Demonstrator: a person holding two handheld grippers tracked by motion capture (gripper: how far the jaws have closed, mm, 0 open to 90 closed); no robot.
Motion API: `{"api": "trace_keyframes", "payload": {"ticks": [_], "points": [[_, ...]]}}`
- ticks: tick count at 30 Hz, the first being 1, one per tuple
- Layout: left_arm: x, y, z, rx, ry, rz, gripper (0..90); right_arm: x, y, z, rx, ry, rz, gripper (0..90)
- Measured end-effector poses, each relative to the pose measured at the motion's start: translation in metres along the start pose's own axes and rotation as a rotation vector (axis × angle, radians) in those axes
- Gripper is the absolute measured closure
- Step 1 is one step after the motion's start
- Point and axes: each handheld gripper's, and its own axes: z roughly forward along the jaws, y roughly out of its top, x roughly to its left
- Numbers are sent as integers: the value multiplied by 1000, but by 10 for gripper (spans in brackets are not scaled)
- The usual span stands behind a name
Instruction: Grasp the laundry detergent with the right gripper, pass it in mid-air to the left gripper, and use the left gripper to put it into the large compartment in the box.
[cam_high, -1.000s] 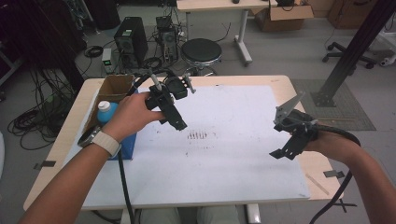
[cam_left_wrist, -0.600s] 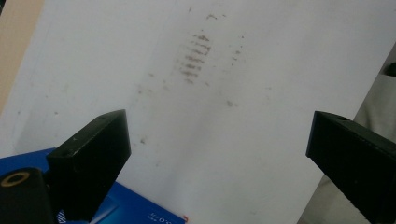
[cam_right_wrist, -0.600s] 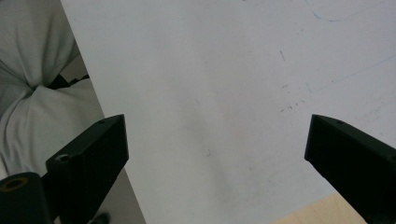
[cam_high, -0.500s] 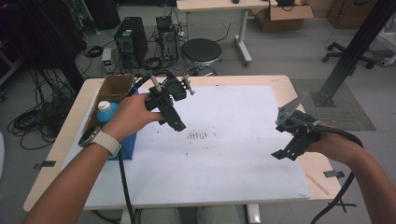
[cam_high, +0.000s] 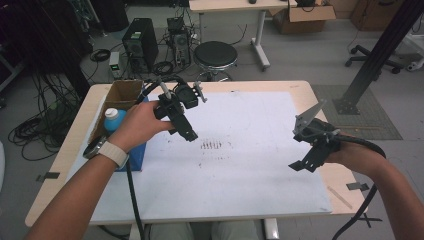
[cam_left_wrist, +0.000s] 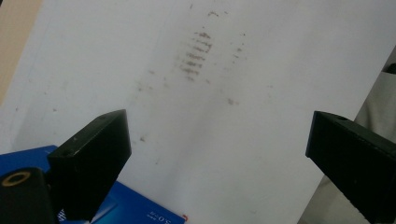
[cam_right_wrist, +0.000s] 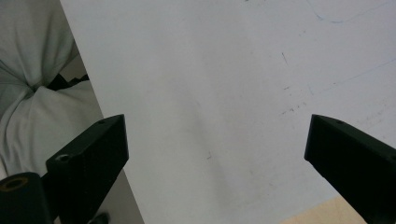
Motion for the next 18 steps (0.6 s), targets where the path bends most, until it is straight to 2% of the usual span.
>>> {"api": "trace_keyframes", "payload": {"ticks": [18], "points": [[0, 1, 2, 1, -2, -1, 74, 1, -3, 2, -1, 2, 3, 62]]}}
